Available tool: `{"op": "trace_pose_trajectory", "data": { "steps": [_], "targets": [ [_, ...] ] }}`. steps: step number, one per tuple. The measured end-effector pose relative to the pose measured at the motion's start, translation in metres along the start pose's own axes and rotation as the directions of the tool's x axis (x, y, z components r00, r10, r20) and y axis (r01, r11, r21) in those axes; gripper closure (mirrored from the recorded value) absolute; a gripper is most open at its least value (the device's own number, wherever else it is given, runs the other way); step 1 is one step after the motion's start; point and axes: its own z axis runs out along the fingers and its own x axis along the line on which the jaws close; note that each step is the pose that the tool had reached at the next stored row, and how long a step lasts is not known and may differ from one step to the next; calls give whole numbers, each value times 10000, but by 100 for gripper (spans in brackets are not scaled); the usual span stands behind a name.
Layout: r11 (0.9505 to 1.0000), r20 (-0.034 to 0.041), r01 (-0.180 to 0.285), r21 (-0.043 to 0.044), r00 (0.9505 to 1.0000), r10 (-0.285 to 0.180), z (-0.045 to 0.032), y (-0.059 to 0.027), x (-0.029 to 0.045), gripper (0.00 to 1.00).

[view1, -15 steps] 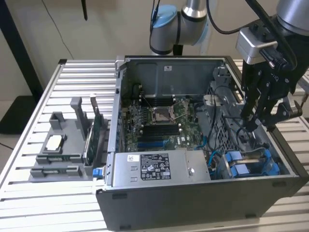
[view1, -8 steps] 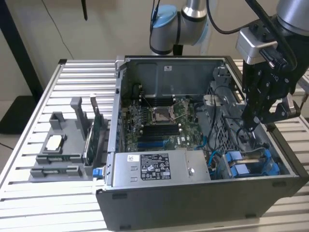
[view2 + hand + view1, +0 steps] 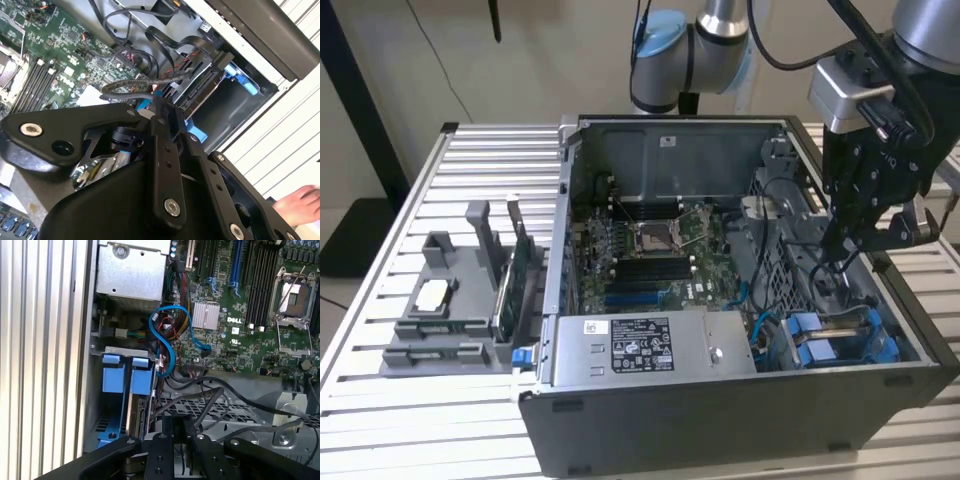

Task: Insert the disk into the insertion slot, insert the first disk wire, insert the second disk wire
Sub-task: 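Insert the first disk wire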

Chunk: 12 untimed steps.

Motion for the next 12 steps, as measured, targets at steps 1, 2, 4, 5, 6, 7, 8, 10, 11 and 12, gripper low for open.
{"op": "trace_pose_trajectory", "data": {
  "steps": [1,2,4,5,6,7,8,10,11,12],
  "targets": [
    [10000,0,0,0,10000,0,0,0,0,81],
    [10000,0,0,0,10000,0,0,0,0,81],
    [10000,0,0,0,10000,0,0,1,0,81],
    [10000,0,0,0,10000,0,0,1,0,81],
    [10000,0,0,0,10000,0,0,1,0,81],
    [10000,1,0,0,10000,0,0,1,0,81],
    [10000,0,0,0,10000,0,0,1,0,81],
    [10000,0,0,0,10000,0,0,2,0,81],
    [10000,-1,0,0,10000,0,0,2,0,81],
    [10000,-2,0,0,10000,0,1,2,0,81]
  ]
}}
